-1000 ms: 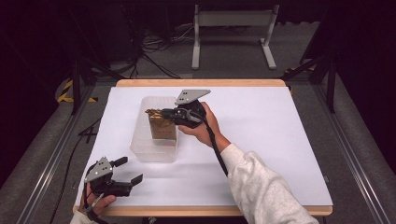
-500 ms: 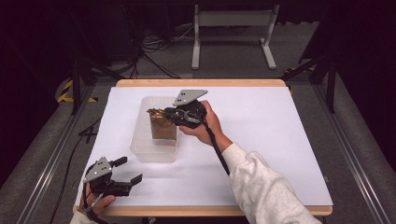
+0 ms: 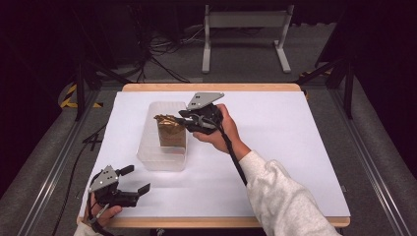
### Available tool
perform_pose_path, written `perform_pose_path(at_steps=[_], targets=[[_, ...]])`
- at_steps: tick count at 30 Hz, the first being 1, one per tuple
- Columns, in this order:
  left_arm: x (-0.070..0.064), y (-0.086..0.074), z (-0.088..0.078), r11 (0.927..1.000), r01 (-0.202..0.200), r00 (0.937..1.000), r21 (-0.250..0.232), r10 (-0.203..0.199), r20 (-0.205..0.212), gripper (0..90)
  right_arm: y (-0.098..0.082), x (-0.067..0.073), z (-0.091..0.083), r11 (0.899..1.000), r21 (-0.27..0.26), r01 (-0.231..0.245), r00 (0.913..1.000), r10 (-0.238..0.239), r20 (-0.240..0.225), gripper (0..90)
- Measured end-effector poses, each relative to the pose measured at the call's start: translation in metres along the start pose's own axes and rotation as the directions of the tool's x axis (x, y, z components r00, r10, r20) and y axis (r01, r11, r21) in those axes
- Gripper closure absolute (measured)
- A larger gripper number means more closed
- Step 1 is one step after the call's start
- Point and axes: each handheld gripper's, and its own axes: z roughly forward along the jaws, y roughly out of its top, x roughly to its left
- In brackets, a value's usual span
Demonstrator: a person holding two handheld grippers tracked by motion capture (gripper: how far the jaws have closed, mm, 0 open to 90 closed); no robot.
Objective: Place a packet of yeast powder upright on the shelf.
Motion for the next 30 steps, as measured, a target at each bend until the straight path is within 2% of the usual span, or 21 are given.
perform_pose_path(at_steps=[10,19,26,30], targets=[[0.0,0.0,0.0,1.0,0.006,1.0,0.002,-0.006,-0.001,7.7,-0.007,0.0,-0.023,1.0,-0.004,0.015,0.9993,-0.015,0.034,68.9],[0.0,0.0,0.0,1.0,0.006,1.0,0.007,-0.006,-0.003,7.7,-0.018,-0.005,-0.046,1.0,0.023,0.011,0.9966,-0.013,0.081,66.1],[0.0,0.0,0.001,0.9999,0.005,1.0,0.015,-0.005,-0.008,7.7,-0.029,-0.01,-0.062,0.998,0.051,0.032,0.9917,-0.038,0.123,61.5],[0.0,0.001,0.001,0.9999,0.004,0.9999,0.016,-0.003,-0.01,7.6,-0.037,-0.012,-0.072,0.997,0.065,0.039,0.9857,-0.05,0.161,56.5]])
